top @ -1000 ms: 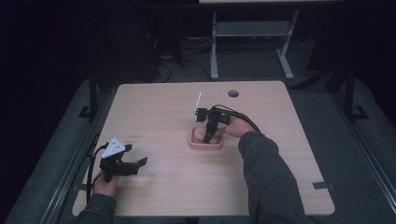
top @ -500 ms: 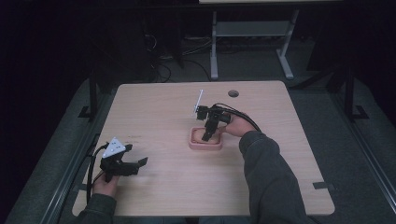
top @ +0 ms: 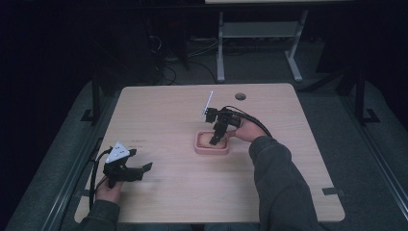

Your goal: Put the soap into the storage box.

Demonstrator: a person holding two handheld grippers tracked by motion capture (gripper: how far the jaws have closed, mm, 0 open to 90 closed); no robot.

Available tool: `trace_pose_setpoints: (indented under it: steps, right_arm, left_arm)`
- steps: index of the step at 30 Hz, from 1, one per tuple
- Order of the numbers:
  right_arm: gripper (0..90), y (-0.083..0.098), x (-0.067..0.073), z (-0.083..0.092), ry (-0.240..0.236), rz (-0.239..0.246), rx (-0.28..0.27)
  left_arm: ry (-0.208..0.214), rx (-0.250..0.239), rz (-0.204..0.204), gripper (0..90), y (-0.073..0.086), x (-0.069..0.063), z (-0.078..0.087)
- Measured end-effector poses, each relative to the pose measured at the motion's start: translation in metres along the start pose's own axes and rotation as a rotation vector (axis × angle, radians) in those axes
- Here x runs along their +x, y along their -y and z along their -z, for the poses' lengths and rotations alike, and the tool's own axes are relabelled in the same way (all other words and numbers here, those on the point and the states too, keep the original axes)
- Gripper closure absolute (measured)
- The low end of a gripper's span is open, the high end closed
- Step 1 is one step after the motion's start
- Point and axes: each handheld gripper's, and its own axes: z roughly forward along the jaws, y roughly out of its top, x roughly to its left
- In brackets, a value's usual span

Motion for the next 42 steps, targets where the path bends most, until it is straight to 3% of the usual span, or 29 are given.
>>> trace_pose_setpoints:
  steps: [14, 31, 42]
  right_arm:
    - [27.6, 0.012, 0.000, 0.004, -0.004, -0.029, -0.011]
    - [27.3, 0.017, 0.004, 0.011, 0.013, -0.022, -0.018]
    - [27.5, 0.034, 0.004, 0.014, 0.019, -0.052, -0.027]
  left_arm:
    - [0.001, 0.003, -0.001, 14.3, 0.000, 0.000, 0.000]
    - [0.003, 0.003, 0.002, 14.3, 0.001, 0.000, 0.000]
    - [0.004, 0.005, -0.001, 14.3, 0.001, 0.000, -0.001]
